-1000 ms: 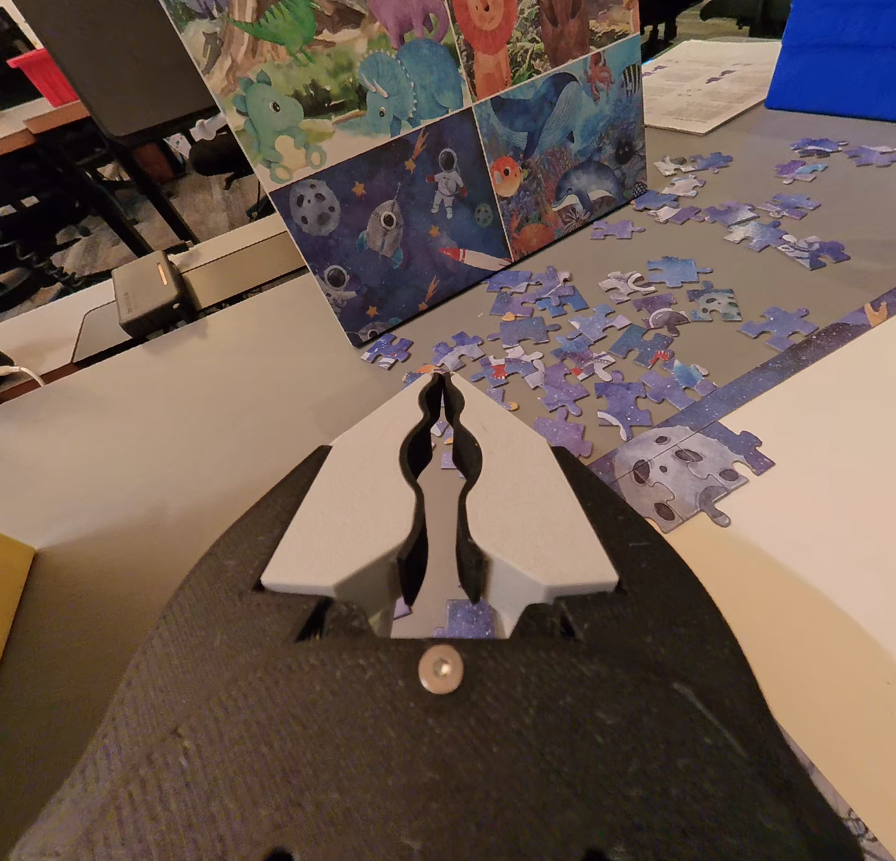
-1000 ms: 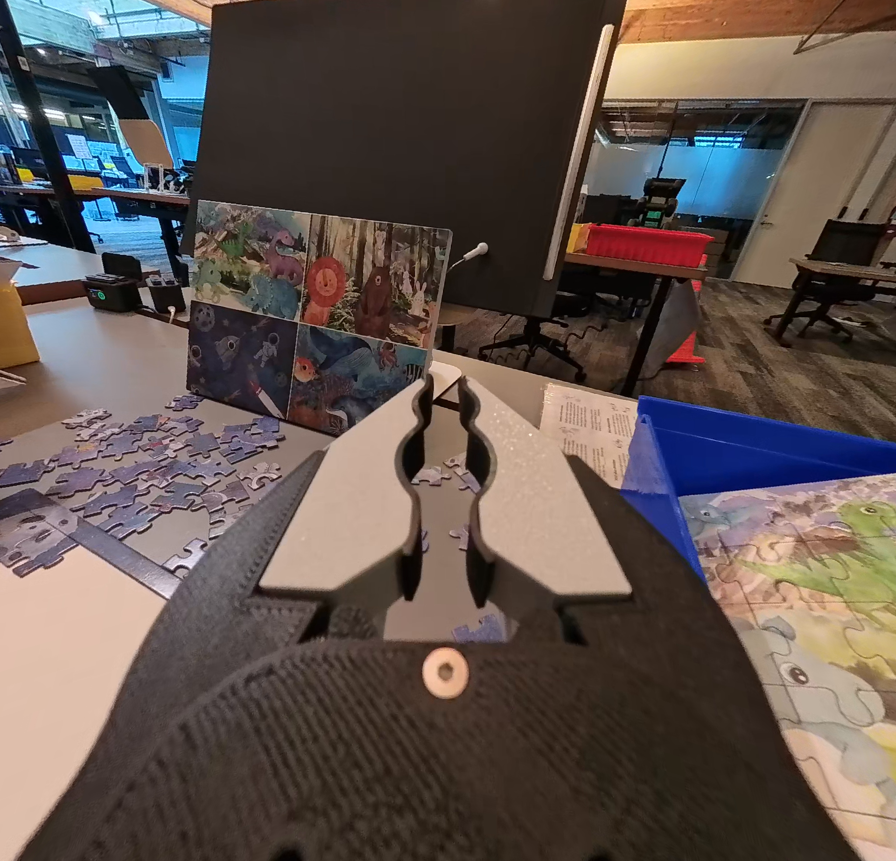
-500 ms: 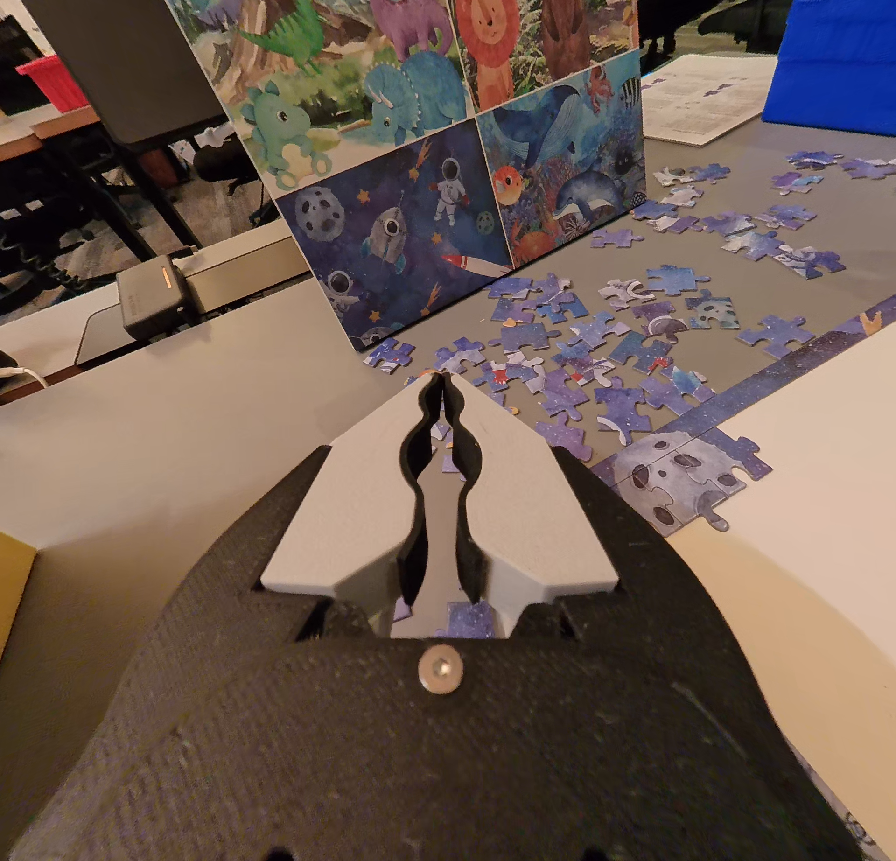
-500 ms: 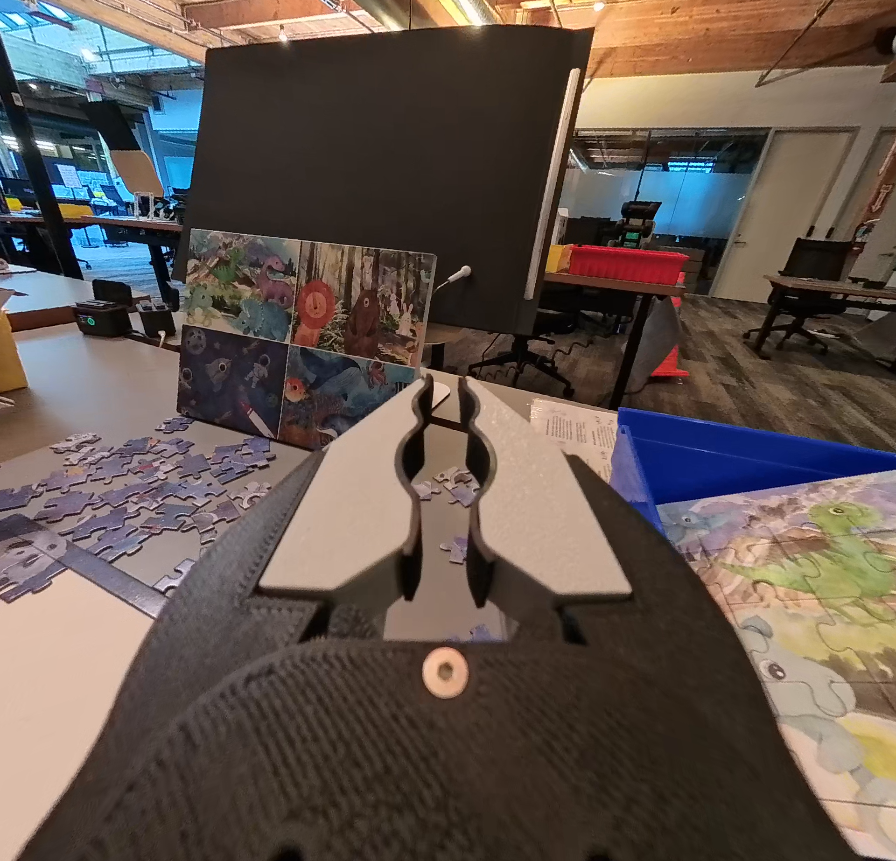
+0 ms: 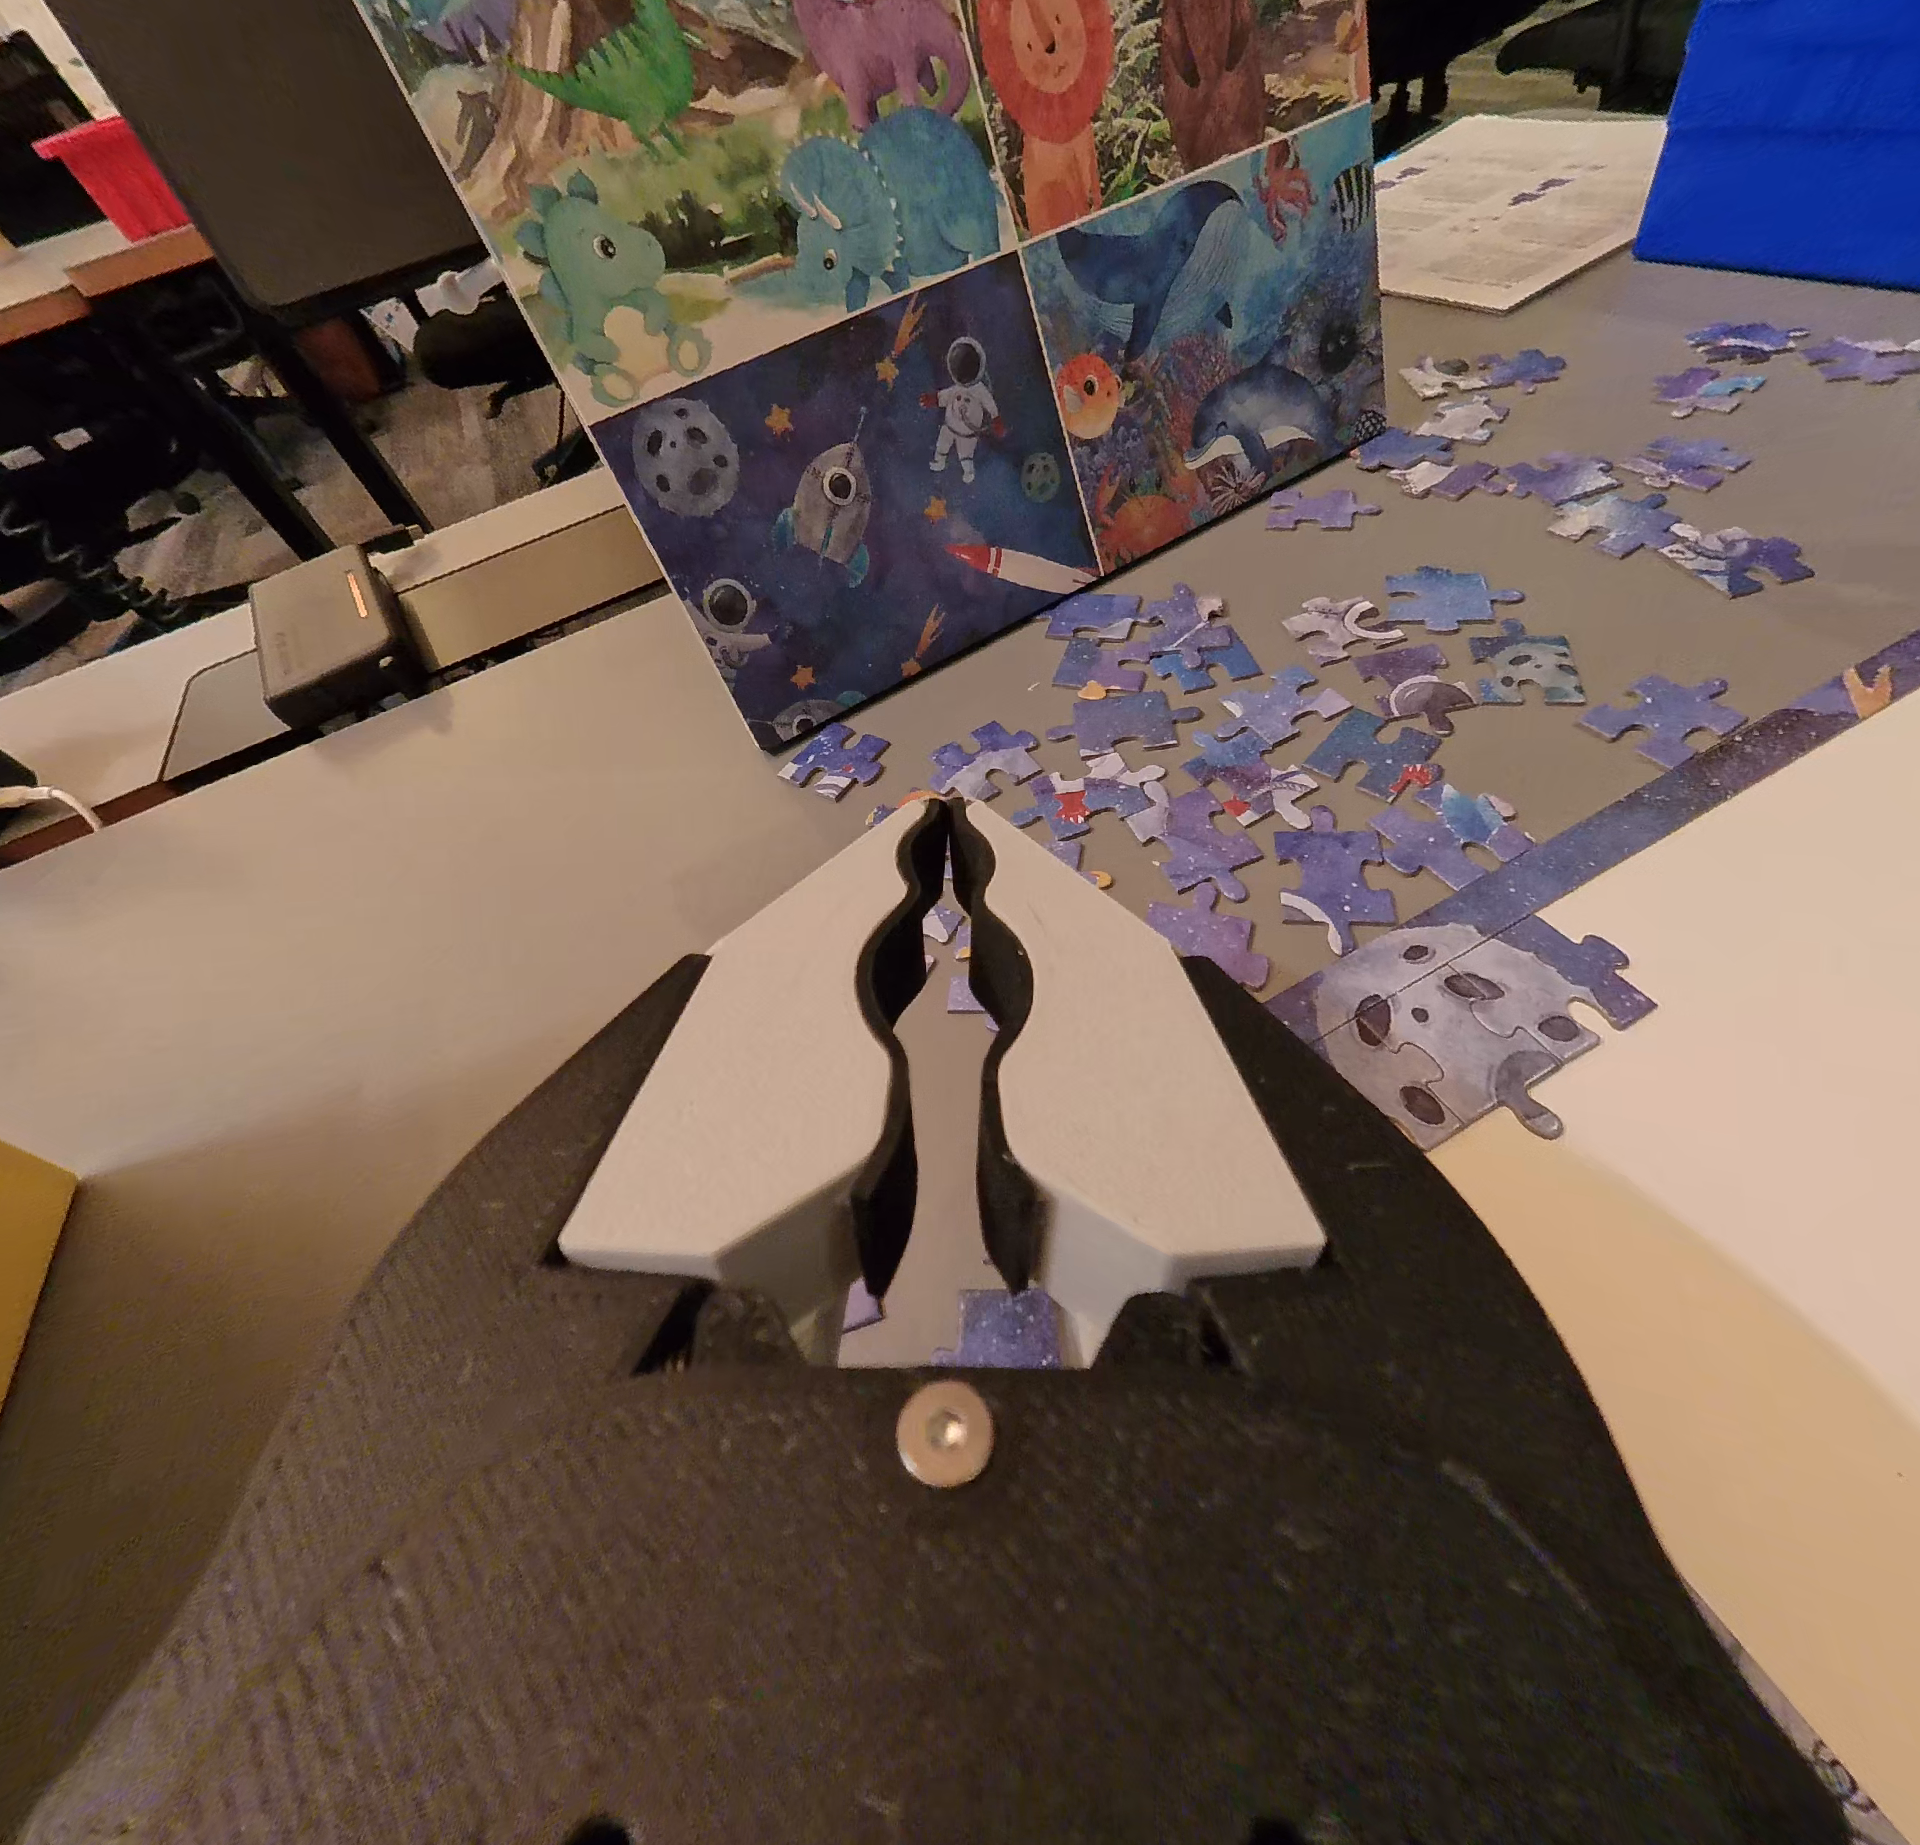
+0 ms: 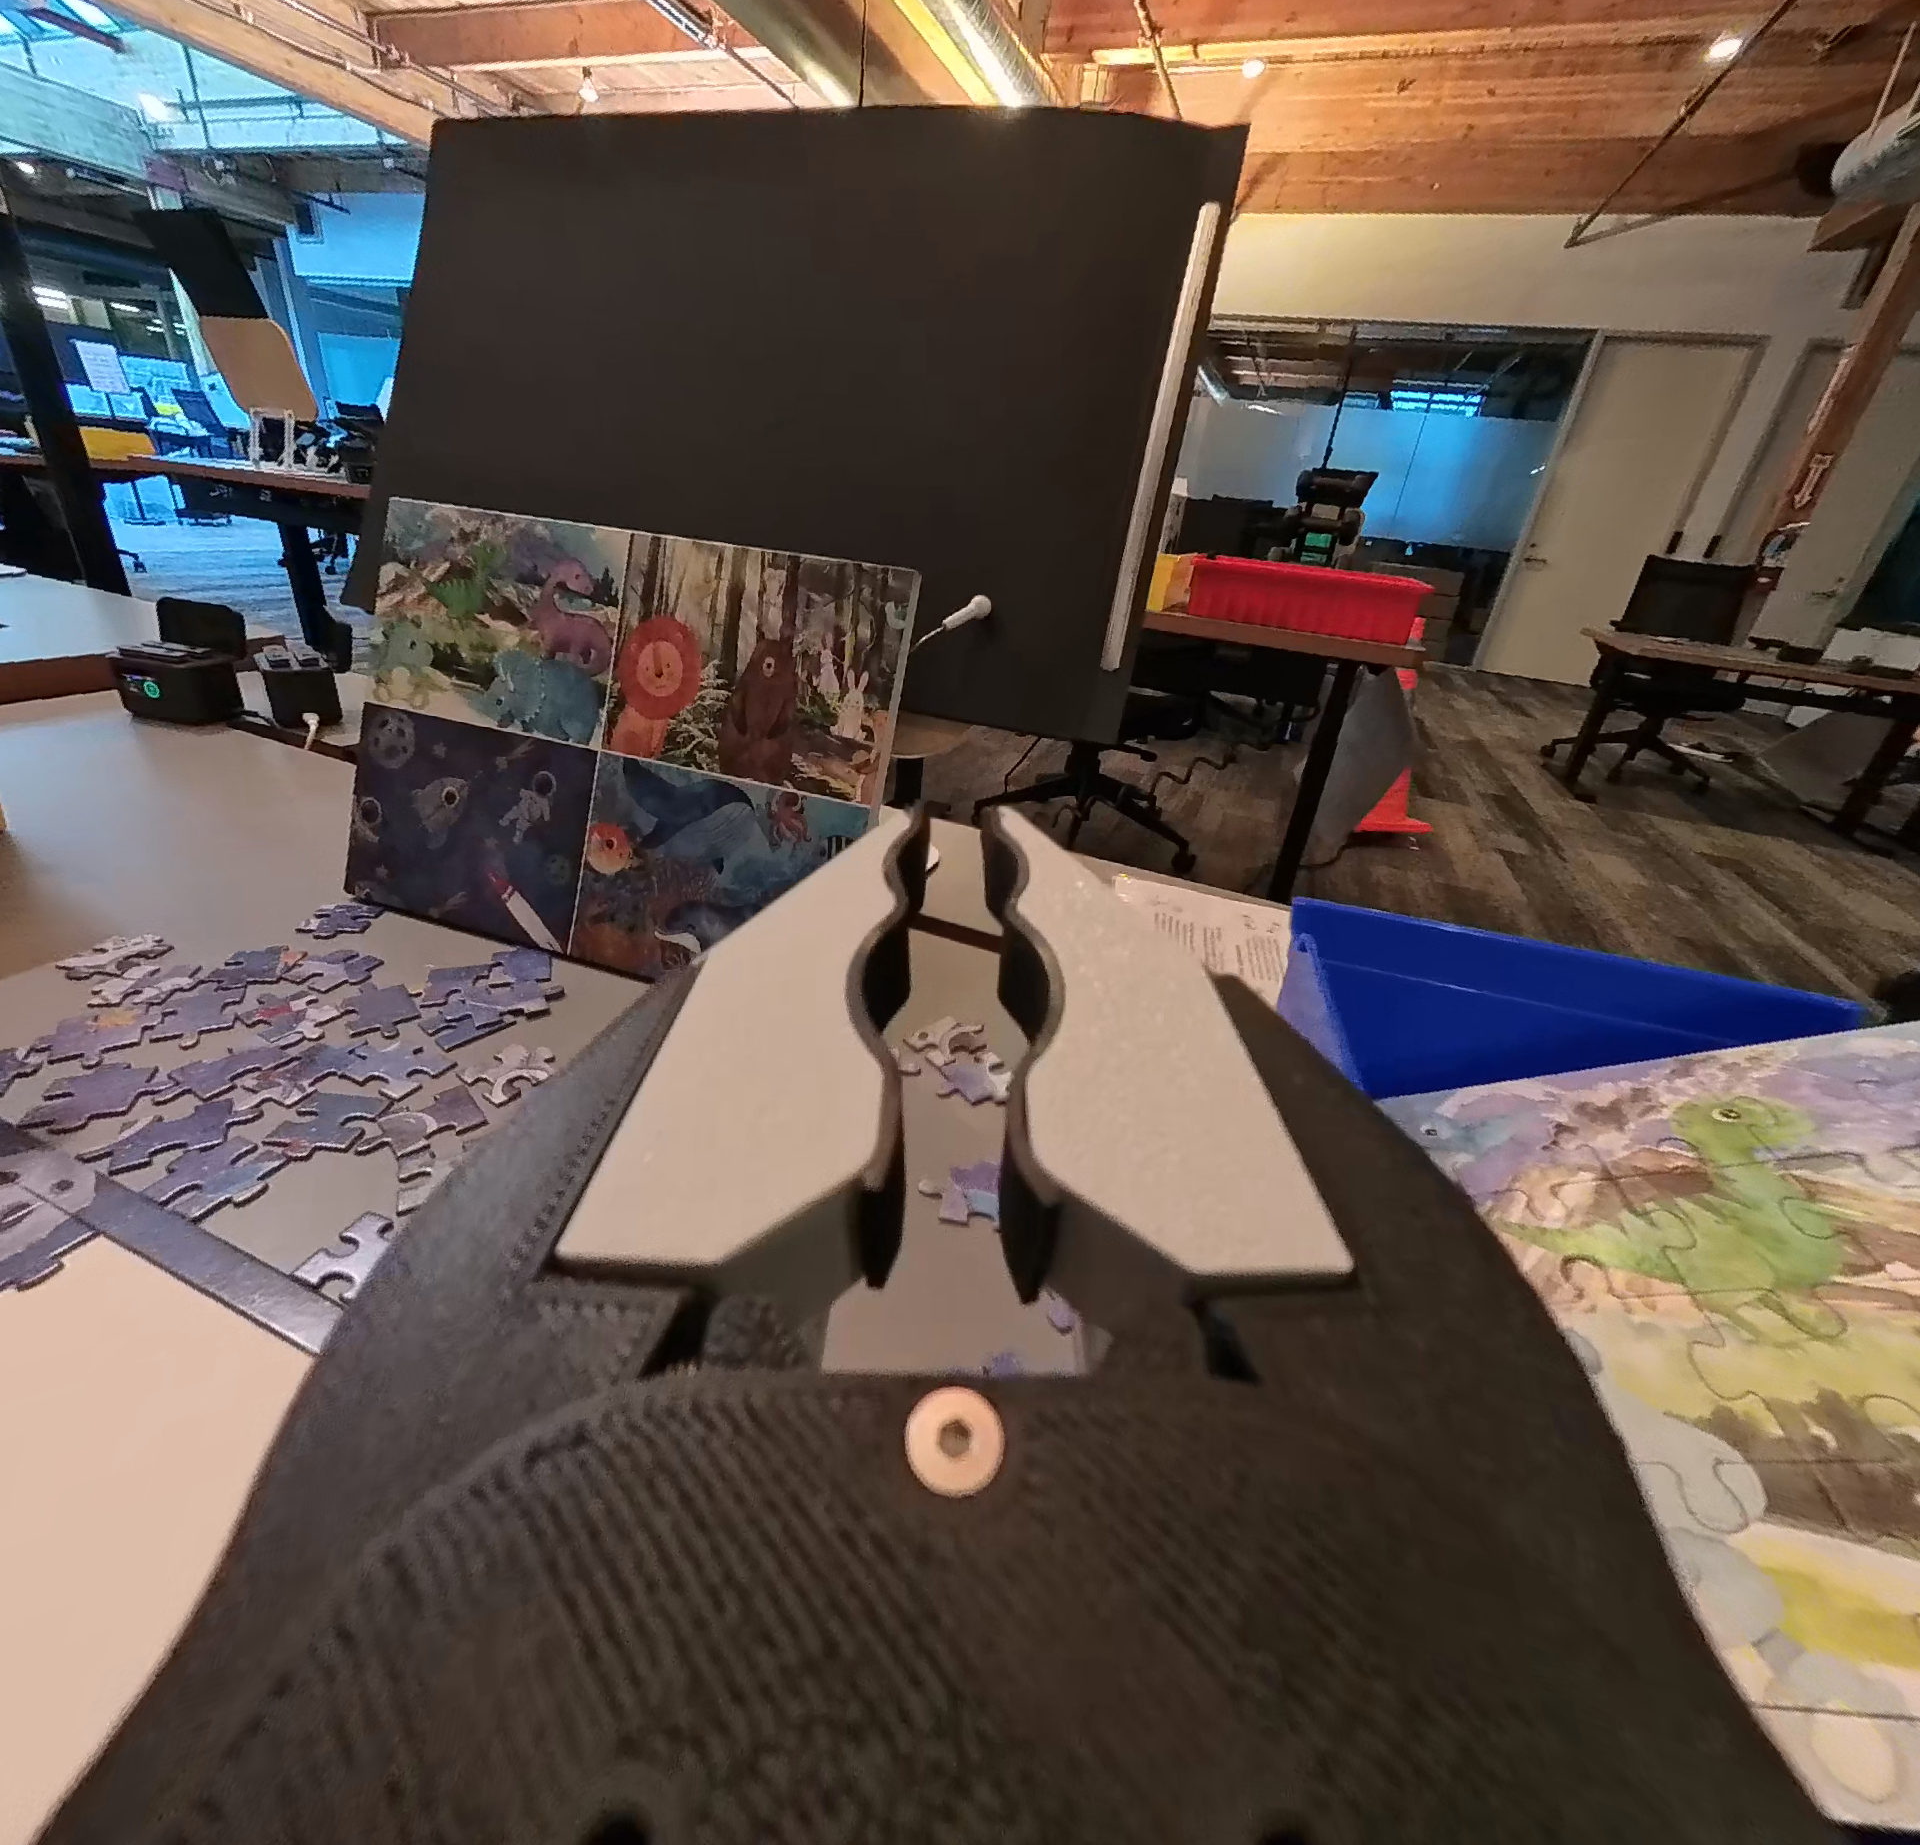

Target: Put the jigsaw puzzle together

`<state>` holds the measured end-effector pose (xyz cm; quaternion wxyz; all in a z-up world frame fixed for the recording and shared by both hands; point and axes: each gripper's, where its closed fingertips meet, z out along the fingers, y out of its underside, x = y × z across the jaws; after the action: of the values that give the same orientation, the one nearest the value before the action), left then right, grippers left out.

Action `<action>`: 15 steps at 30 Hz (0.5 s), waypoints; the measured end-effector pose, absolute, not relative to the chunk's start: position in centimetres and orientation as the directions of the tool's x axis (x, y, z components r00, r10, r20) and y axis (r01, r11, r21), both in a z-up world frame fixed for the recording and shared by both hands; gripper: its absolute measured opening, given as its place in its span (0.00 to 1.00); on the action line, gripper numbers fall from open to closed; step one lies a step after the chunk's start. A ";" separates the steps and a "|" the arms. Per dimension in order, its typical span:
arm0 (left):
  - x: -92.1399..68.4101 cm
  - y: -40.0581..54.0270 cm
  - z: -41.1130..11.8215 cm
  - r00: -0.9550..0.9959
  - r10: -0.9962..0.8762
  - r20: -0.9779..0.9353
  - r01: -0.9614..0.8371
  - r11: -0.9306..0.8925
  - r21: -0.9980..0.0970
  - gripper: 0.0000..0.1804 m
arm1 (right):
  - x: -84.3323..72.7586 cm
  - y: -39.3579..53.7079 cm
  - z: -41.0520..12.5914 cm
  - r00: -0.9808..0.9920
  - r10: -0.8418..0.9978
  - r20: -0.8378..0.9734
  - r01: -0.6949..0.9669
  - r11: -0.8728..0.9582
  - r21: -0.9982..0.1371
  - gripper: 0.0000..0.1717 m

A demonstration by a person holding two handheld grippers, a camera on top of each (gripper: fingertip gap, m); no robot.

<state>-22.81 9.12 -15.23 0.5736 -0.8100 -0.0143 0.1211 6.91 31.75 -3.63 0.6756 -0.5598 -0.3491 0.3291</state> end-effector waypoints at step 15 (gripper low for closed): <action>-22.8 9.1 -15.3 0.970 0.161 -0.180 -0.116 -0.344 -0.932 0.00 | 6.2 32.2 -5.0 0.535 0.836 0.117 0.033 0.117 -0.993 0.12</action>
<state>-22.81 9.15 -15.30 0.5724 -0.8109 -0.0141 0.1209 6.19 32.17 -5.03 0.6496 -0.5880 -0.3697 0.3092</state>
